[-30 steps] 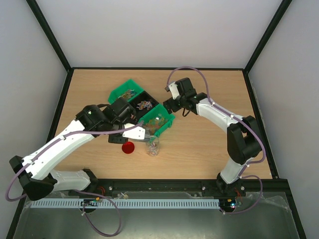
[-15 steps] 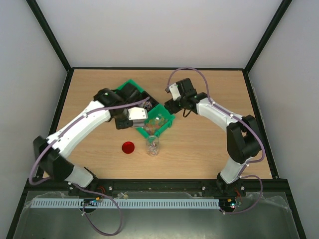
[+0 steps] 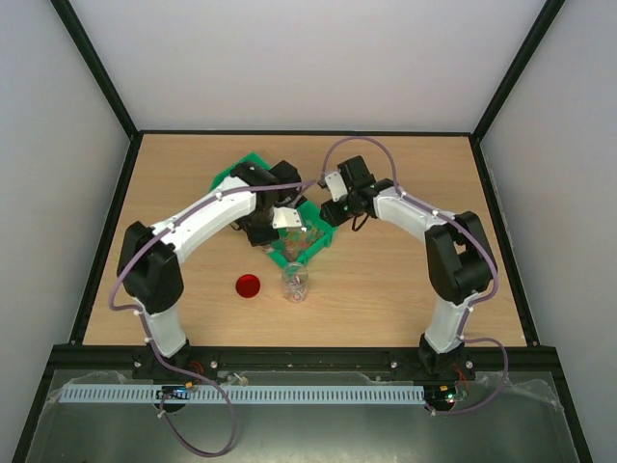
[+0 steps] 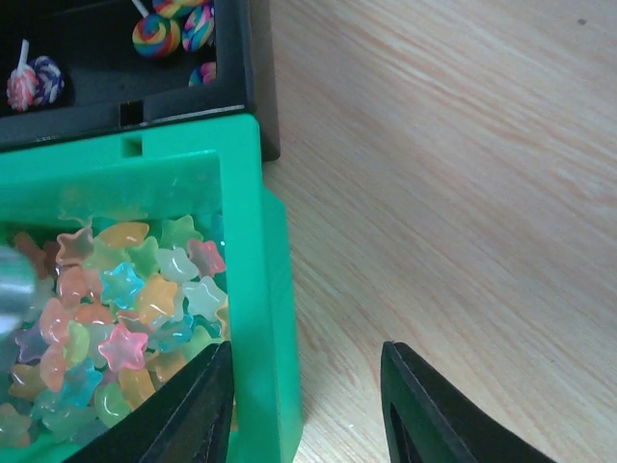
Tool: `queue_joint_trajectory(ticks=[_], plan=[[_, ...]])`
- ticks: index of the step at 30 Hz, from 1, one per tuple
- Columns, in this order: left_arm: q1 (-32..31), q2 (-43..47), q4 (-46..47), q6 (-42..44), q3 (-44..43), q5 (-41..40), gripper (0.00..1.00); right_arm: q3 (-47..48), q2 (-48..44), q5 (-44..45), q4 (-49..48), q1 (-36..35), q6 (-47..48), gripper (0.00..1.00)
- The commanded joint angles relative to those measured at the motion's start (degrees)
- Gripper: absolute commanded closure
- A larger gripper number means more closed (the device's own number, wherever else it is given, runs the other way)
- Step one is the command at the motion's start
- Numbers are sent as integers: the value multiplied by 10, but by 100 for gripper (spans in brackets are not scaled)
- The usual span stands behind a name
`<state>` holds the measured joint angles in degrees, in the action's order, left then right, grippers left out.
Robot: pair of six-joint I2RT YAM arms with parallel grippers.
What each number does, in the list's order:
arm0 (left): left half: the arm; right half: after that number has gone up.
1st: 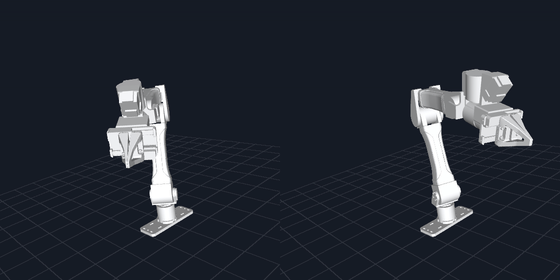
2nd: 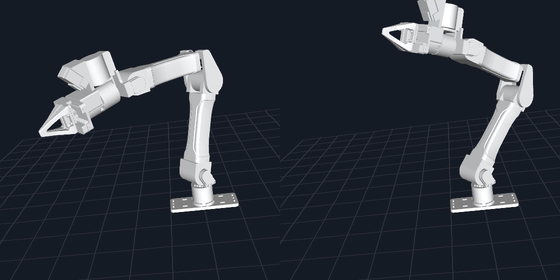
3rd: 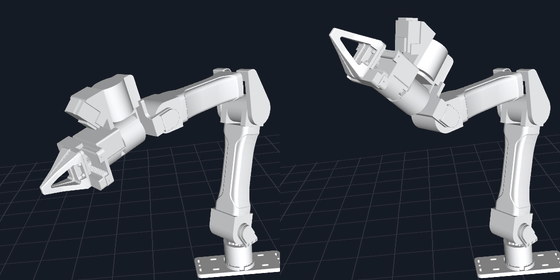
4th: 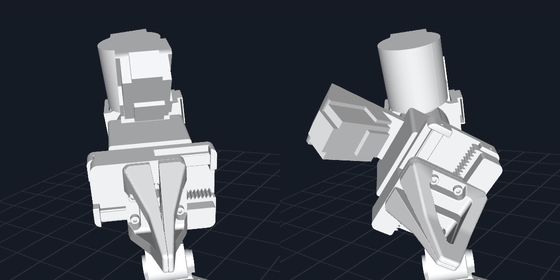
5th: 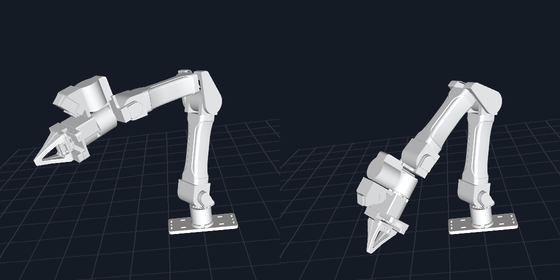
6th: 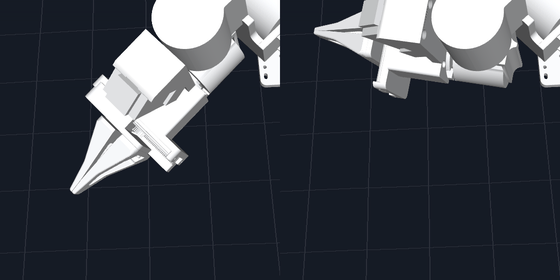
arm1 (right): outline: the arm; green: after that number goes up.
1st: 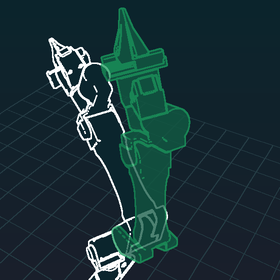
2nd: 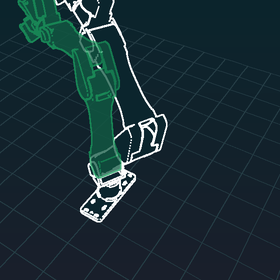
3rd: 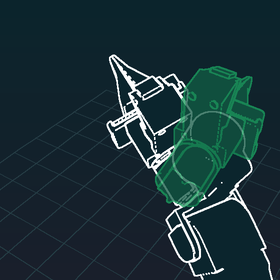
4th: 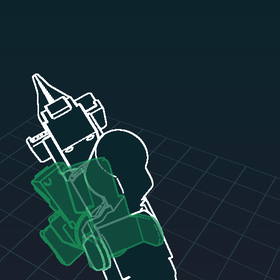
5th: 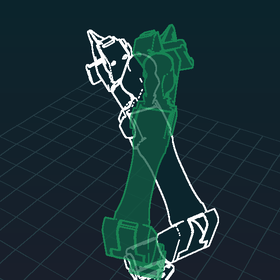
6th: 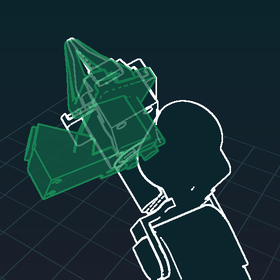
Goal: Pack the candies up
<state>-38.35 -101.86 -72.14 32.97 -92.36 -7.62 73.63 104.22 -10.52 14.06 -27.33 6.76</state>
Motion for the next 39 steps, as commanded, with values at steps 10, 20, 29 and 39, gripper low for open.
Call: queue_joint_trajectory(ticks=[10,20,29,39], plan=[[4,-82,14,-24,-22,11,98,24,40,-64,52,3,-11,67],[23,-22,276,-58,165,109,98,24,39,-62,52,3,-8,79],[46,32,452,-92,282,166,98,24,37,-45,48,3,-13,91],[76,151,536,-73,392,224,98,17,30,-8,25,7,-39,99]])
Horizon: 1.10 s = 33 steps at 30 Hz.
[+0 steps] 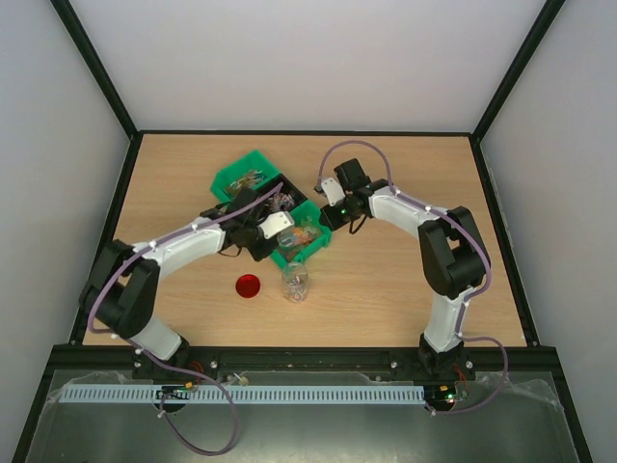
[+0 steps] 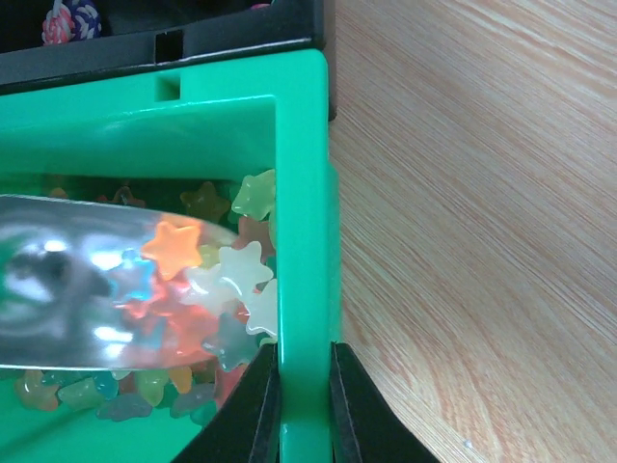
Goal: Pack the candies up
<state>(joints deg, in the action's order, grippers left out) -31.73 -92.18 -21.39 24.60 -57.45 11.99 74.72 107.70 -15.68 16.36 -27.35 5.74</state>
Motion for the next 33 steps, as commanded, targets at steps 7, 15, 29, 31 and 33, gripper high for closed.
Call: queue_joint_trajectory(ticks=[7,15,29,31,33], plan=[[35,119,89,2,105,58,98,6,-2,45,1,7,-32,99],[66,150,97,11,131,78,98,7,-5,50,2,9,-31,99],[140,200,146,30,163,216,98,8,-3,46,3,10,-29,99],[153,206,147,31,164,241,98,8,-4,47,3,11,-29,99],[167,216,146,38,164,264,98,7,-3,47,4,11,-28,99]])
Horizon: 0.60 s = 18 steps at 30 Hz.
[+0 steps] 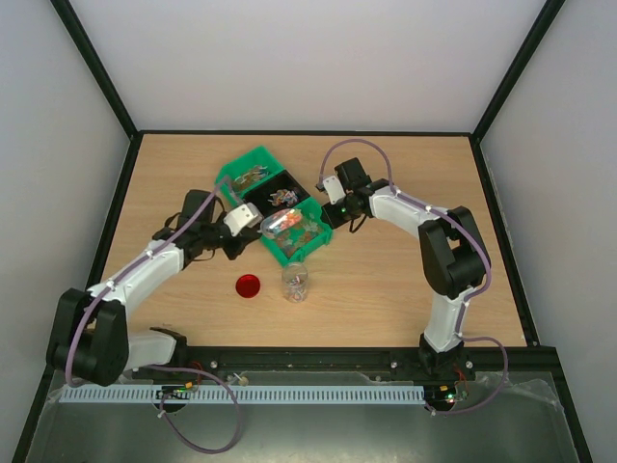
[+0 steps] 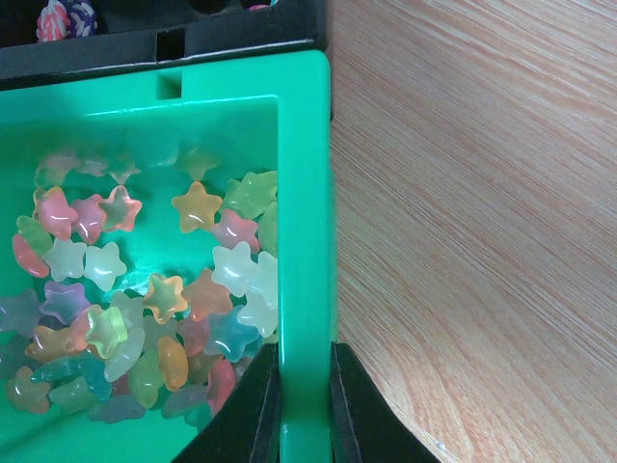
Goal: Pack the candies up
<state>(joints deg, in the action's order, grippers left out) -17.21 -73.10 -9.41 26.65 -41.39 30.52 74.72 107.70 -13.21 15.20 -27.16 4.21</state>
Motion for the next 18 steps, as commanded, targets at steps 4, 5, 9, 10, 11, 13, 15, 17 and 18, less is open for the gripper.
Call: queue_joint_trajectory(ticks=[4,5,9,10,11,13,15,17,18], plan=[[50,52,-3,45,-3,125,98,8,-4,22,16,9,-13,99],[57,57,-21,58,-9,135,98,8,-4,22,16,9,-13,99],[76,76,-128,140,-46,165,98,9,-3,19,18,9,-12,99],[80,82,-152,158,-55,166,98,10,-2,18,19,9,-11,99],[85,88,-184,183,-61,167,98,11,-2,19,20,9,-9,99],[92,101,-229,215,-76,168,98,12,-3,19,21,9,-8,99],[98,113,-280,257,-89,167,98,14,-3,19,23,9,-6,99],[100,123,-331,297,-103,163,98,14,-5,20,24,9,-6,99],[100,128,-355,316,-111,162,98,14,-7,20,24,9,-5,99]])
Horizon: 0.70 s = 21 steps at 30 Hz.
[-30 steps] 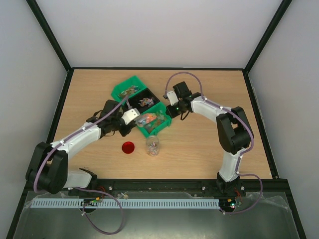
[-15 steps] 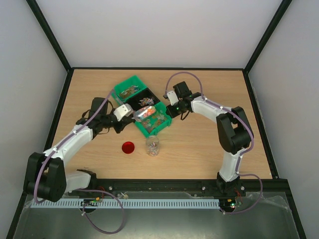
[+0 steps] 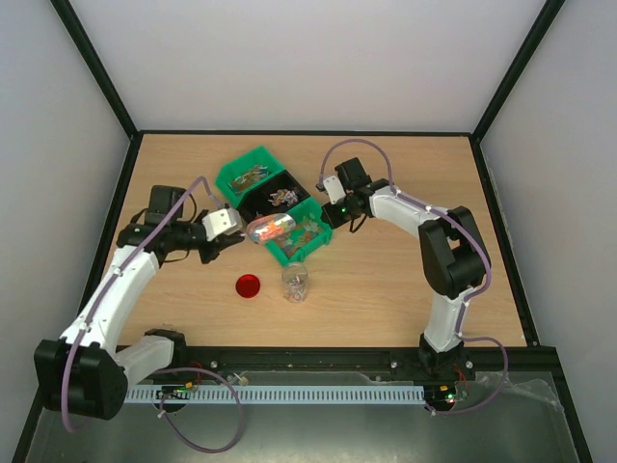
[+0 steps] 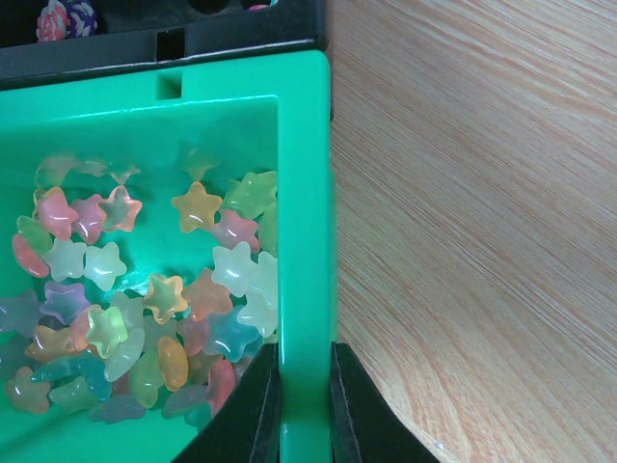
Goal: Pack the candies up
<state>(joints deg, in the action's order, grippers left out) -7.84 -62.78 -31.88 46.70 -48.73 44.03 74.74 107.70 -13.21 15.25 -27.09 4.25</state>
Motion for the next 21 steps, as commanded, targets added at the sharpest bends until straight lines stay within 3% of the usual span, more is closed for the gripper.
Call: queue_joint_trajectory(ticks=[1,9,21], plan=[[6,30,-157,135,-45,24,98,14,-8,20,23,8,-5,98],[6,57,-298,244,-99,-11,98,13,-12,19,22,8,-4,93],[-63,40,-343,244,-151,-116,98,16,-10,19,24,8,-5,90]])
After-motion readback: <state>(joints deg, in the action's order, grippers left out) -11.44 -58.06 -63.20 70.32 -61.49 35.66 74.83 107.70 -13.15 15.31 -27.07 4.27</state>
